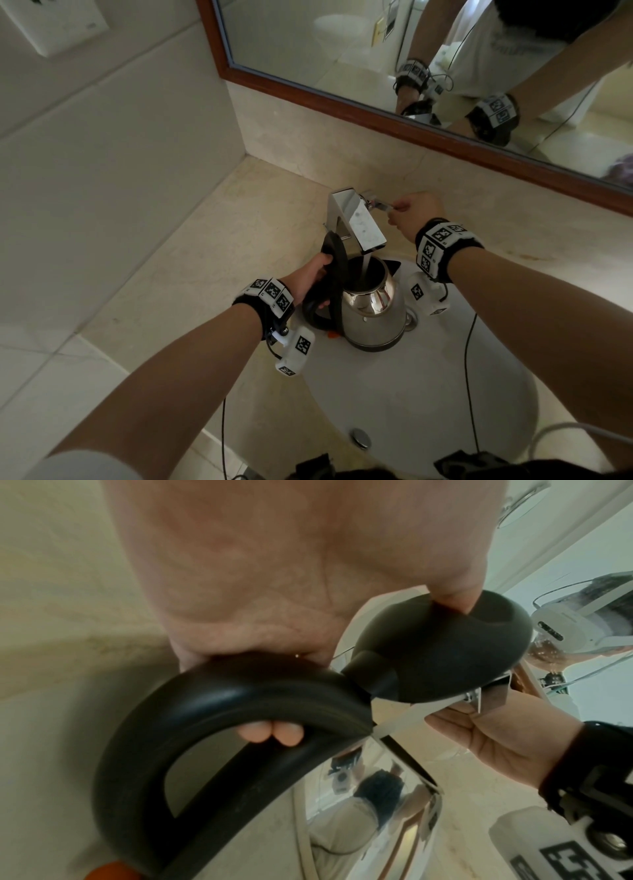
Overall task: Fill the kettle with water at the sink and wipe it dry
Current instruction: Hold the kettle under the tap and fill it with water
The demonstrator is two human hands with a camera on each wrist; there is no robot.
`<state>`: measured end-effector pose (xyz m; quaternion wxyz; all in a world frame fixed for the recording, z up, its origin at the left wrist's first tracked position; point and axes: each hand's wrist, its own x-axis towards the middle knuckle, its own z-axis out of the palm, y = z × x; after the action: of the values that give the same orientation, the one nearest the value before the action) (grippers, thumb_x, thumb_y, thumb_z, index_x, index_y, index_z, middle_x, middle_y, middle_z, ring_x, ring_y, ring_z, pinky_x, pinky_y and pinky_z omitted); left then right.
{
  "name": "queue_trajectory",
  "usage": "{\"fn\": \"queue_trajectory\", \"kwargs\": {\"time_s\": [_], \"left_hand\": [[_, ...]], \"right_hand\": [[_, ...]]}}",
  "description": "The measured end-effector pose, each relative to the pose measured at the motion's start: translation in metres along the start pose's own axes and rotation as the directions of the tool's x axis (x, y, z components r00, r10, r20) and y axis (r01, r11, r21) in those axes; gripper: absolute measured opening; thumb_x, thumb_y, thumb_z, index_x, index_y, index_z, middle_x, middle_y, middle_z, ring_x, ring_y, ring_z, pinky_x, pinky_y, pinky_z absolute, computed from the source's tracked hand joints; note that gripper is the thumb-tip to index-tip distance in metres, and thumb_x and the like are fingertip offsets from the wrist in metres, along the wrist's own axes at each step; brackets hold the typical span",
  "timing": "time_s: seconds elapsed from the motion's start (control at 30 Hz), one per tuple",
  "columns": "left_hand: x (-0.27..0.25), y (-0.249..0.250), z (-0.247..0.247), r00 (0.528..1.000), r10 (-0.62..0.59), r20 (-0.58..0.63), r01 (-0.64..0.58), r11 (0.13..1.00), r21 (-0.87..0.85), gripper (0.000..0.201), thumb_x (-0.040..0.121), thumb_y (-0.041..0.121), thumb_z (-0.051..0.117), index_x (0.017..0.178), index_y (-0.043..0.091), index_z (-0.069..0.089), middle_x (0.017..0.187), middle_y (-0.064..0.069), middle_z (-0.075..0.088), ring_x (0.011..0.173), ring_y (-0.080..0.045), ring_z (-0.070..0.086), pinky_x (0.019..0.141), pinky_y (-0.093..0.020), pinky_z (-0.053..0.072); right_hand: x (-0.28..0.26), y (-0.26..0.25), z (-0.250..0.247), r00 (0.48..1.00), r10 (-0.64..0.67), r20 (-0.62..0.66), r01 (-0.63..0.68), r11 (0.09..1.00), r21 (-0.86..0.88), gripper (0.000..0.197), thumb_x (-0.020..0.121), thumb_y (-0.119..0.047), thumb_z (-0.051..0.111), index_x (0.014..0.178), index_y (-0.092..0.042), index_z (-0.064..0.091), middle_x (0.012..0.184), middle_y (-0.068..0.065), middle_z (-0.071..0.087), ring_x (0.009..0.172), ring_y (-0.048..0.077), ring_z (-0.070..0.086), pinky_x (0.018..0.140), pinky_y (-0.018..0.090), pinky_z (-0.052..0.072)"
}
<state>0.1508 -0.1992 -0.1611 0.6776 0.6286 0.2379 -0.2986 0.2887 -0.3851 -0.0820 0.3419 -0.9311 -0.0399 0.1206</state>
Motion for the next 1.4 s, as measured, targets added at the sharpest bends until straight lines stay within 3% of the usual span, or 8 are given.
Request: {"fn": "queue_trajectory", "kwargs": {"time_s": [0.17, 0.3, 0.5, 0.63, 0.8, 1.03, 1.23, 1.4], "left_hand": [[-0.002, 0.001, 0.0005, 1.0, -0.006, 0.006, 0.006, 1.0, -0.007, 0.075, 0.069, 0.064, 0.038, 0.103, 0.0, 0.06, 0.078, -0.014, 0.063, 0.064, -0.025, 0.059, 0.062, -0.028, 0.048], [-0.0022, 0.0012, 0.0004, 1.0, -0.012, 0.002, 0.012, 1.0, -0.002, 0.082, 0.063, 0.067, 0.043, 0.105, -0.001, 0.061, 0.08, -0.014, 0.064, 0.065, -0.025, 0.061, 0.064, -0.029, 0.049], [0.0003, -0.0018, -0.0001, 1.0, 0.012, -0.016, -0.012, 1.0, -0.021, 0.085, 0.06, 0.067, 0.047, 0.11, 0.0, 0.062, 0.094, -0.018, 0.065, 0.075, -0.029, 0.062, 0.074, -0.035, 0.05], [-0.0001, -0.0014, -0.0003, 1.0, 0.013, 0.002, -0.013, 1.0, -0.011, 0.082, 0.065, 0.065, 0.044, 0.108, -0.003, 0.061, 0.086, -0.018, 0.064, 0.067, -0.026, 0.061, 0.066, -0.031, 0.05], [-0.001, 0.0012, 0.0011, 1.0, 0.003, 0.02, -0.003, 1.0, -0.014, 0.074, 0.07, 0.061, 0.039, 0.103, -0.003, 0.058, 0.08, -0.017, 0.06, 0.061, -0.026, 0.057, 0.058, -0.028, 0.048], [-0.0001, -0.0002, 0.0007, 1.0, 0.005, 0.027, -0.005, 1.0, 0.005, 0.074, 0.072, 0.062, 0.037, 0.102, -0.003, 0.058, 0.075, -0.016, 0.06, 0.059, -0.025, 0.058, 0.059, -0.027, 0.049], [0.0007, 0.0003, -0.0003, 1.0, 0.011, 0.027, -0.012, 1.0, 0.019, 0.075, 0.072, 0.062, 0.037, 0.101, -0.004, 0.058, 0.072, -0.015, 0.06, 0.058, -0.024, 0.058, 0.058, -0.028, 0.049], [0.0009, -0.0003, -0.0001, 1.0, 0.013, 0.016, -0.013, 1.0, -0.011, 0.08, 0.066, 0.065, 0.042, 0.104, -0.004, 0.059, 0.081, -0.02, 0.059, 0.061, -0.027, 0.057, 0.059, -0.029, 0.048]], "right_hand": [[0.001, 0.0006, 0.0023, 1.0, 0.021, 0.0, -0.021, 0.999, 0.035, 0.016, 0.089, -0.018, 0.064, 0.099, -0.011, 0.073, 0.091, 0.008, 0.075, 0.09, 0.026, 0.069, 0.088, 0.043, 0.056], [0.0014, 0.0011, 0.0022, 1.0, 0.02, -0.001, -0.02, 0.999, 0.046, 0.014, 0.088, -0.018, 0.064, 0.098, -0.012, 0.072, 0.089, 0.008, 0.075, 0.089, 0.026, 0.07, 0.087, 0.044, 0.057], [0.0001, 0.0011, 0.0018, 1.0, -0.001, -0.008, 0.001, 0.999, 0.037, 0.013, 0.089, -0.018, 0.063, 0.095, -0.012, 0.072, 0.088, 0.01, 0.075, 0.087, 0.028, 0.07, 0.085, 0.044, 0.057], [-0.0004, 0.0009, 0.002, 1.0, -0.023, -0.001, 0.023, 1.0, 0.016, 0.011, 0.089, -0.018, 0.062, 0.081, -0.02, 0.069, 0.086, 0.011, 0.074, 0.085, 0.028, 0.07, 0.084, 0.044, 0.058], [-0.0001, 0.0012, 0.0008, 1.0, -0.027, 0.008, 0.027, 1.0, -0.009, 0.012, 0.09, -0.018, 0.06, 0.09, -0.014, 0.072, 0.089, 0.01, 0.074, 0.087, 0.027, 0.069, 0.085, 0.044, 0.056], [-0.0004, 0.0012, 0.0016, 1.0, -0.028, 0.01, 0.029, 0.999, -0.018, 0.012, 0.09, -0.02, 0.061, 0.088, -0.016, 0.072, 0.086, 0.008, 0.075, 0.085, 0.027, 0.069, 0.083, 0.043, 0.057], [0.0, 0.0019, 0.0019, 1.0, -0.011, -0.002, 0.011, 1.0, 0.01, 0.015, 0.09, -0.019, 0.061, 0.098, -0.013, 0.072, 0.089, 0.008, 0.075, 0.087, 0.025, 0.069, 0.085, 0.043, 0.057], [-0.0004, 0.0015, 0.0022, 1.0, -0.005, -0.002, 0.005, 1.0, 0.003, 0.015, 0.091, -0.02, 0.06, 0.097, -0.013, 0.072, 0.089, 0.008, 0.075, 0.087, 0.026, 0.069, 0.084, 0.042, 0.057]]}}
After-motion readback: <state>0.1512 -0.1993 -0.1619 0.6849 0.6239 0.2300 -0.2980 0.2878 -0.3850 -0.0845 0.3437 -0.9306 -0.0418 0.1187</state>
